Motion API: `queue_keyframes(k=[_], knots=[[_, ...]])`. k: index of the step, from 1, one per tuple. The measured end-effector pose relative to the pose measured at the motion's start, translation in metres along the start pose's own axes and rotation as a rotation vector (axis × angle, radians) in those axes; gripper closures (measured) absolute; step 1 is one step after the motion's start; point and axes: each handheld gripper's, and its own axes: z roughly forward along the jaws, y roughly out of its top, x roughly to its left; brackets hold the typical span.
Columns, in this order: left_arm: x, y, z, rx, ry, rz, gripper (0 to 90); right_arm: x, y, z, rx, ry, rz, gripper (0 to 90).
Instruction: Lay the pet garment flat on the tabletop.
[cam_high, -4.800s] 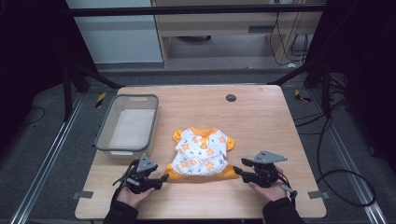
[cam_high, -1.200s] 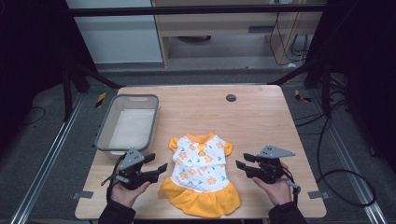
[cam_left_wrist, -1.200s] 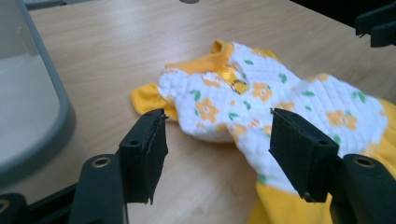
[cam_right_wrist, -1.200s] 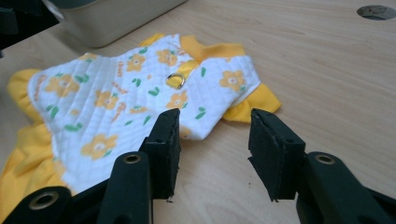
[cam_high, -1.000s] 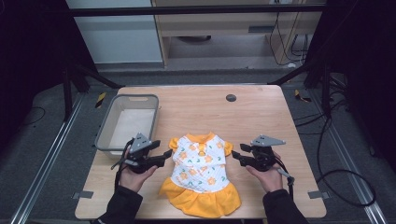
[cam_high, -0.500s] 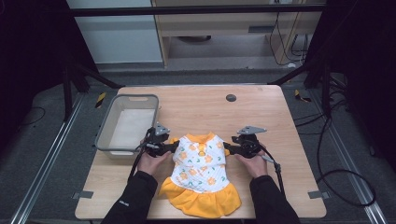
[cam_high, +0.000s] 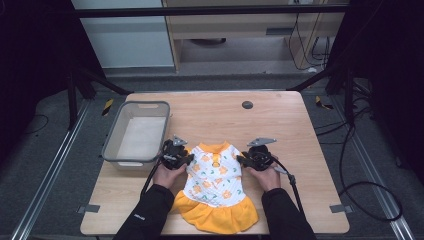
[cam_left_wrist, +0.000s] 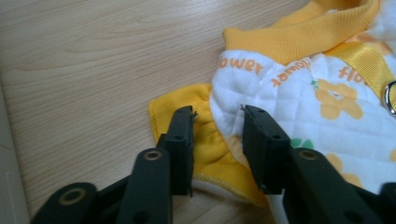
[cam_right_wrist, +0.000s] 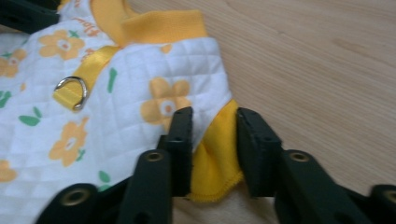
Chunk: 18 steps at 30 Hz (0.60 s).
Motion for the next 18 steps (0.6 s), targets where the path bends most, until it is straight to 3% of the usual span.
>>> queue_keyframes(k=[3, 7, 12, 14, 18], knots=[[-0.002, 0.001, 0.0, 0.006, -0.008, -0.007, 79.1, 0.005, 0.001, 0.0, -0.004, 0.001, -0.026, 82.6], [-0.002, 0.001, -0.007, 0.007, -0.02, -0.01, 83.4, 0.004, 0.003, -0.007, -0.015, 0.019, -0.034, 83.5], [-0.001, 0.011, -0.029, -0.093, -0.018, 0.003, 84.4, 0.005, 0.012, -0.025, -0.095, 0.033, -0.037, 83.6], [-0.003, 0.022, -0.04, -0.12, -0.004, 0.043, 84.4, 0.005, 0.022, -0.036, -0.172, 0.033, -0.053, 83.4], [-0.008, 0.049, -0.055, -0.192, 0.038, 0.095, 84.2, 0.004, 0.036, -0.042, -0.236, -0.008, -0.064, 83.2]])
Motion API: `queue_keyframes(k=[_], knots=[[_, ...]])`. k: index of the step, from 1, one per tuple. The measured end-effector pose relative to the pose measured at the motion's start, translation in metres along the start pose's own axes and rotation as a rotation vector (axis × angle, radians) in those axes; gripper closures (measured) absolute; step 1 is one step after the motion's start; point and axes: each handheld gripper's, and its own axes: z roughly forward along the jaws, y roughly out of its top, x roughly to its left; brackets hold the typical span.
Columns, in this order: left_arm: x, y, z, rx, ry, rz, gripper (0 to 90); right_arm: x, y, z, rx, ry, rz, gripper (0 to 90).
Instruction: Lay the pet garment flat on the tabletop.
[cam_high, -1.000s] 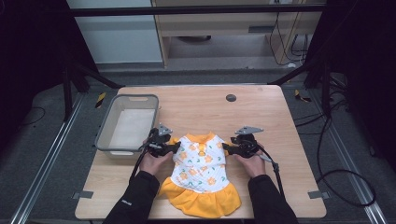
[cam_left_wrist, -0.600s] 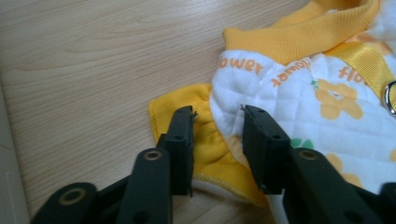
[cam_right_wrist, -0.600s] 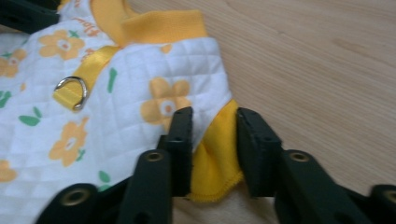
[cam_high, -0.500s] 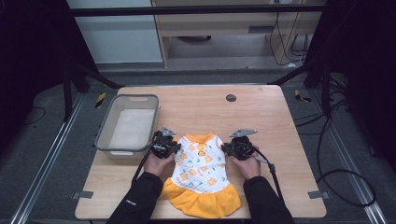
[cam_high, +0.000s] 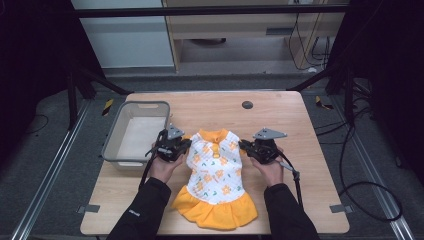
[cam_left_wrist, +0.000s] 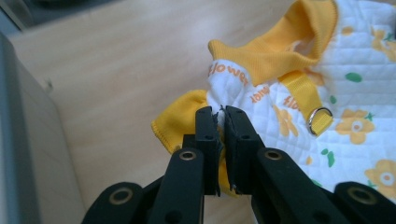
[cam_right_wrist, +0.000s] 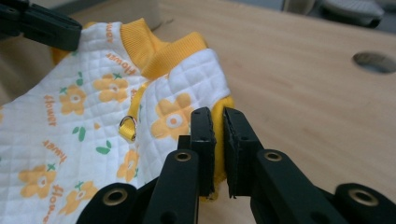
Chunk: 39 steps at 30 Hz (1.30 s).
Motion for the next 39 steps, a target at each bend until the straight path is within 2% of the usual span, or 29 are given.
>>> queue_keyframes(k=[1, 2, 3, 4, 5, 6, 8, 12, 13, 14, 15, 18, 20, 21, 22, 23, 24, 25, 26, 27, 28, 29, 30, 31, 32, 34, 36, 37, 39], knots=[[0.0, 0.006, 0.001, -0.017, 0.008, 0.002, 84.1, -0.001, 0.005, 0.0, -0.02, -0.025, -0.009, 83.0], [0.001, 0.015, 0.007, -0.047, 0.042, 0.002, 80.9, -0.004, 0.014, 0.003, -0.051, -0.089, -0.02, 81.5], [0.001, 0.015, 0.007, -0.047, 0.042, 0.002, 74.8, -0.005, 0.017, 0.006, -0.056, -0.127, -0.031, 79.3], [0.005, 0.02, 0.012, -0.06, 0.075, -0.017, 64.9, -0.005, 0.019, 0.008, -0.054, -0.173, -0.041, 75.8], [0.005, 0.02, 0.012, -0.06, 0.075, -0.017, 58.8, -0.005, 0.019, 0.008, -0.054, -0.173, -0.041, 75.8], [0.007, 0.021, 0.014, -0.051, 0.073, -0.04, 57.0, -0.006, 0.022, 0.012, -0.039, -0.213, -0.052, 68.2], [0.011, 0.022, 0.011, -0.056, 0.074, -0.059, 53.7, -0.006, 0.022, 0.013, -0.035, -0.223, -0.055, 66.2], [0.015, 0.019, -0.012, -0.085, 0.056, -0.066, 51.6, -0.003, 0.019, 0.004, -0.02, -0.173, -0.049, 63.4], [0.015, 0.019, -0.012, -0.085, 0.056, -0.066, 51.4, -0.003, 0.019, 0.004, -0.02, -0.173, -0.049, 63.4], [0.015, 0.015, -0.021, -0.092, 0.03, -0.068, 51.3, -0.002, 0.018, -0.002, -0.014, -0.164, -0.046, 62.8], [0.015, 0.015, -0.021, -0.092, 0.03, -0.068, 51.2, -0.002, 0.018, -0.002, -0.014, -0.164, -0.046, 62.8], [0.01, 0.006, -0.033, -0.077, -0.004, -0.048, 51.2, -0.002, 0.016, -0.013, -0.004, -0.143, -0.035, 62.5], [0.006, -0.004, -0.039, -0.053, -0.029, -0.025, 53.1, 0.0, 0.011, -0.025, 0.006, -0.116, -0.012, 62.2], [0.004, -0.01, -0.041, -0.04, -0.041, -0.023, 53.1, 0.0, 0.011, -0.025, 0.006, -0.116, -0.012, 62.2], [-0.001, -0.024, -0.044, -0.018, -0.061, -0.007, 55.7, 0.002, 0.005, -0.034, 0.006, -0.102, 0.002, 62.5], [-0.001, -0.024, -0.044, -0.018, -0.061, -0.007, 56.8, 0.003, 0.002, -0.038, 0.008, -0.092, 0.011, 63.5], [-0.005, -0.037, -0.046, 0.014, -0.069, 0.013, 57.8, 0.004, -0.002, -0.041, 0.015, -0.082, 0.019, 64.0], [-0.005, -0.037, -0.046, 0.014, -0.069, 0.013, 58.9, 0.004, -0.002, -0.041, 0.015, -0.082, 0.019, 64.0], [-0.008, -0.049, -0.048, 0.039, -0.088, 0.007, 60.0, 0.007, -0.009, -0.047, 0.031, -0.069, 0.034, 66.1], [-0.008, -0.049, -0.048, 0.039, -0.088, 0.007, 60.6, 0.007, -0.009, -0.047, 0.031, -0.069, 0.034, 66.1], [-0.011, -0.059, -0.049, 0.063, -0.104, 0.009, 60.8, 0.01, -0.017, -0.052, 0.048, -0.043, 0.049, 65.5], [-0.011, -0.059, -0.049, 0.063, -0.104, 0.009, 61.0, 0.01, -0.017, -0.052, 0.048, -0.043, 0.049, 65.5], [-0.012, -0.064, -0.049, 0.071, -0.115, 0.008, 61.1, 0.014, -0.026, -0.057, 0.067, -0.018, 0.06, 64.7], [-0.014, -0.068, -0.05, 0.081, -0.123, 0.007, 61.1, 0.014, -0.026, -0.057, 0.067, -0.018, 0.06, 64.7], [-0.017, -0.077, -0.051, 0.105, -0.133, 0.002, 61.3, 0.02, -0.037, -0.06, 0.091, 0.005, 0.06, 64.0], [-0.019, -0.083, -0.051, 0.12, -0.143, 0.0, 61.4, 0.024, -0.042, -0.061, 0.107, 0.016, 0.059, 63.5], [-0.022, -0.089, -0.05, 0.148, -0.143, 0.009, 62.4, 0.033, -0.054, -0.063, 0.156, 0.039, 0.04, 61.5], [-0.023, -0.093, -0.05, 0.164, -0.138, 0.016, 62.4, 0.033, -0.054, -0.063, 0.156, 0.039, 0.04, 61.5], [-0.023, -0.099, -0.047, 0.19, -0.156, 0.001, 64.0, 0.037, -0.061, -0.064, 0.182, 0.048, 0.033, 60.5]])
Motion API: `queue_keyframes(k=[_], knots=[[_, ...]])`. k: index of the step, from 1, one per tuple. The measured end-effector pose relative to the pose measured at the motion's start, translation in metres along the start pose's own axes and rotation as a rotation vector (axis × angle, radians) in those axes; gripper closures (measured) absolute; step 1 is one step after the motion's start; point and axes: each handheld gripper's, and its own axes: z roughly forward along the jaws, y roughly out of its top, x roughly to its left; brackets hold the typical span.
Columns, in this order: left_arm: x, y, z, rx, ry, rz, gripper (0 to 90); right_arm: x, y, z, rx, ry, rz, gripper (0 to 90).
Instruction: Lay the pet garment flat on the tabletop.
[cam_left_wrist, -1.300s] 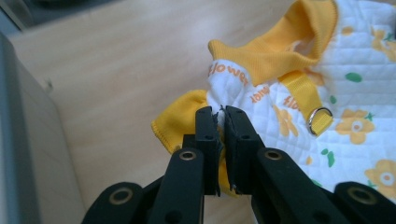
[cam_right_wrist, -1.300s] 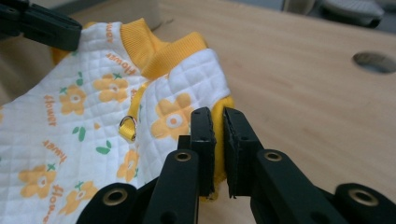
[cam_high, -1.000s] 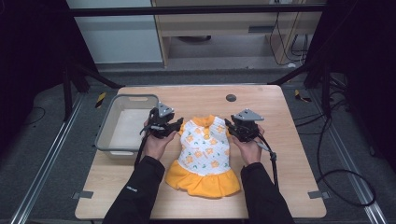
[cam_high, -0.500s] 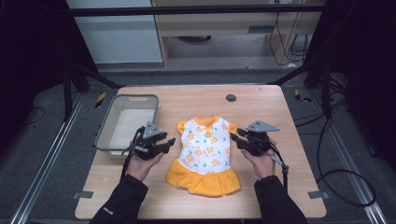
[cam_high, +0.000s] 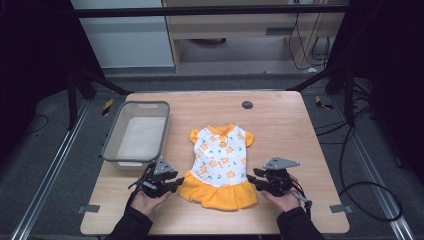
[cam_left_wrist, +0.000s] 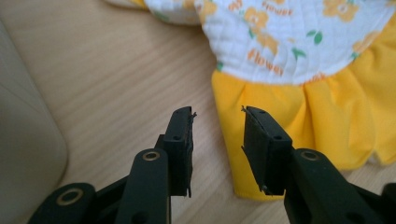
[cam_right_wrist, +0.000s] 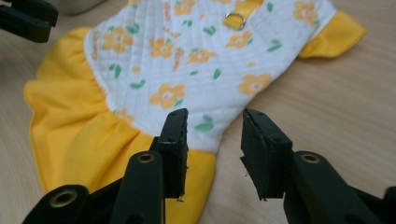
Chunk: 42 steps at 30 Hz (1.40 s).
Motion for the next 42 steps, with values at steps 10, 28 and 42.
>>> queue_keyframes(k=[10, 28, 42], knots=[[-0.003, -0.01, 0.008, 0.074, -0.076, -0.017, 85.0, 0.011, -0.024, 0.011, 0.115, 0.017, -0.03, 66.6], [-0.028, -0.015, 0.006, 0.072, -0.091, 0.044, 84.1, 0.002, -0.023, 0.004, 0.185, -0.031, -0.045, 85.0], [-0.014, 0.011, -0.024, -0.092, -0.044, 0.021, 89.7, -0.011, -0.007, -0.009, -0.009, -0.012, -0.006, 90.0]])
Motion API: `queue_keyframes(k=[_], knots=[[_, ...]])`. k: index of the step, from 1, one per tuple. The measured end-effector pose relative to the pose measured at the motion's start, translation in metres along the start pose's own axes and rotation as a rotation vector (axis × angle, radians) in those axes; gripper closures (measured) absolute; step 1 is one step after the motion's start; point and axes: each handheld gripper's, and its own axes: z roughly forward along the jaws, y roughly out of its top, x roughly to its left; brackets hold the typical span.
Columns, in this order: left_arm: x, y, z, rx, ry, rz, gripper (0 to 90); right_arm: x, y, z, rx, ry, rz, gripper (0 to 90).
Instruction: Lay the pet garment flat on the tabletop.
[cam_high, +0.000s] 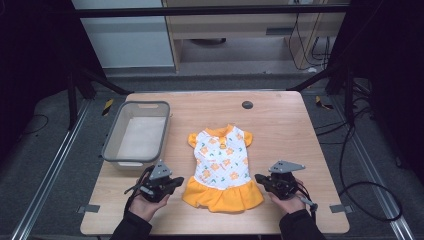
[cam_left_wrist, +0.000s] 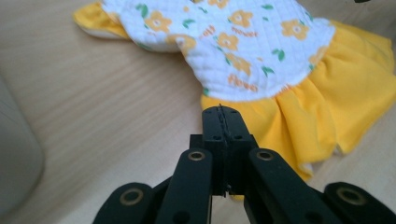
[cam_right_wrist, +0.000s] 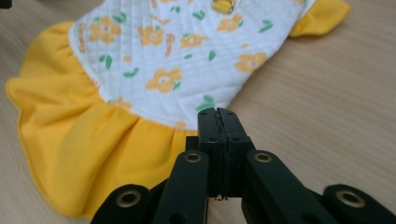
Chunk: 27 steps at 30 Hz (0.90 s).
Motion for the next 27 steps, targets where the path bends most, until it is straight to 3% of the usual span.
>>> queue_keyframes(k=[6, 9, 12, 14, 18, 19, 27], knots=[[0.006, 0.023, 0.017, -0.033, 0.024, 0.011, 89.7, -0.007, 0.011, 0.015, -0.029, 0.017, 0.023, 90.0], [0.004, 0.039, 0.04, -0.042, 0.023, 0.028, 89.7, -0.007, 0.017, 0.032, -0.026, 0.021, 0.017, 90.0], [0.002, 0.046, 0.053, -0.045, 0.014, 0.032, 89.6, -0.008, 0.021, 0.04, -0.034, 0.031, 0.013, 90.0], [0.001, 0.052, 0.071, -0.022, 0.009, 0.045, 89.5, -0.008, 0.027, 0.052, -0.039, 0.044, 0.023, 90.0], [0.004, 0.05, 0.087, 0.009, 0.002, 0.046, 89.4, -0.008, 0.029, 0.065, -0.017, 0.034, 0.013, 90.0], [0.006, 0.045, 0.095, 0.043, 0.006, 0.044, 89.4, -0.008, 0.028, 0.067, -0.01, 0.033, 0.021, 90.0], [0.013, 0.03, 0.097, 0.099, 0.026, 0.022, 89.1, -0.012, 0.02, 0.07, 0.058, -0.009, 0.02, 89.9]])
